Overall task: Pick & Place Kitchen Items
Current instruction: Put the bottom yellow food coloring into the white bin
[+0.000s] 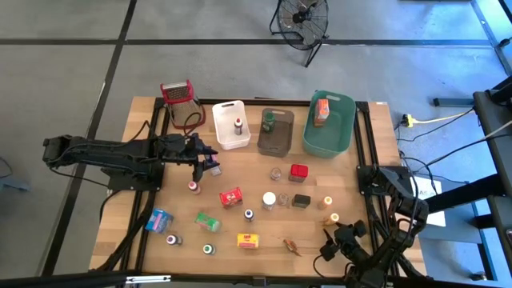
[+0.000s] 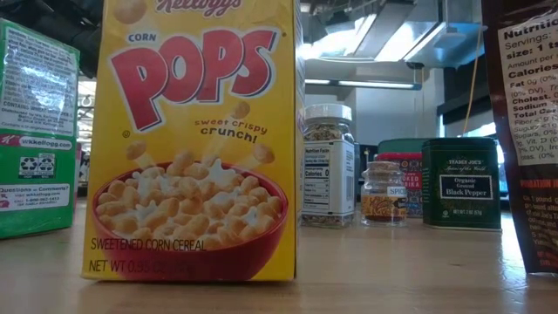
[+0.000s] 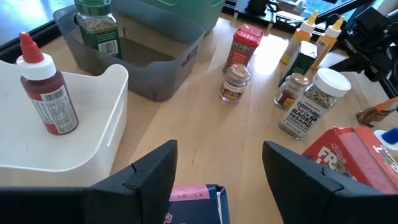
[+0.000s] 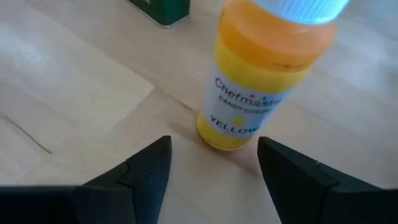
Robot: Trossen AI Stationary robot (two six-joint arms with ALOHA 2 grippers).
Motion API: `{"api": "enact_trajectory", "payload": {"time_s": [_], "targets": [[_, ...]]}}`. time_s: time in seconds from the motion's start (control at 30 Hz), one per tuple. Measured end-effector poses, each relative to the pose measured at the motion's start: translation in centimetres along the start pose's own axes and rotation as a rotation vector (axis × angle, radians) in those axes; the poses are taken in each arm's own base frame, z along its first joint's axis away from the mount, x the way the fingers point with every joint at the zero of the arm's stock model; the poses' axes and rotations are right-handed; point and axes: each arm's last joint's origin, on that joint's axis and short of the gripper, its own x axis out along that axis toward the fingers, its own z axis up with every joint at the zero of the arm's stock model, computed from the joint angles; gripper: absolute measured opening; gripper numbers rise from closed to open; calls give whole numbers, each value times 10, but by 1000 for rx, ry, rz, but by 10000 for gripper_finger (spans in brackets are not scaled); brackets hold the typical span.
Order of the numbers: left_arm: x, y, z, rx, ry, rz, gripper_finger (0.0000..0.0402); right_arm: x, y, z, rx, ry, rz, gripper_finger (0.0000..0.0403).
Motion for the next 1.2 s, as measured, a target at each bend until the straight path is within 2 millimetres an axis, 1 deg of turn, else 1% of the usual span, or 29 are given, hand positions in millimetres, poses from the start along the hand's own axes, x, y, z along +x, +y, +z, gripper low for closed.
{"api": "enact_trajectory", "payload": {"time_s": [0.07,0.53,0.63,0.8,0.97,1.07,1.2], "targets": [[0,-1,0,2,2,-6,232,0,0,1,-1,-20,17,240],[-1,-15,-4,40,19,-78,231,0,-7,10,-17,-126,-20,240],[-1,-17,-5,44,21,-87,232,4,-9,10,-13,-144,-8,240],[-1,-18,-5,49,17,-86,231,17,-11,6,14,-140,10,240],[-1,-18,-5,49,17,-84,232,18,-11,6,-7,-141,8,240],[-1,-18,-5,49,17,-84,232,18,-11,7,-13,-143,5,228],[-1,-18,-5,49,17,-84,231,18,-12,8,-24,-151,-3,194]]}}
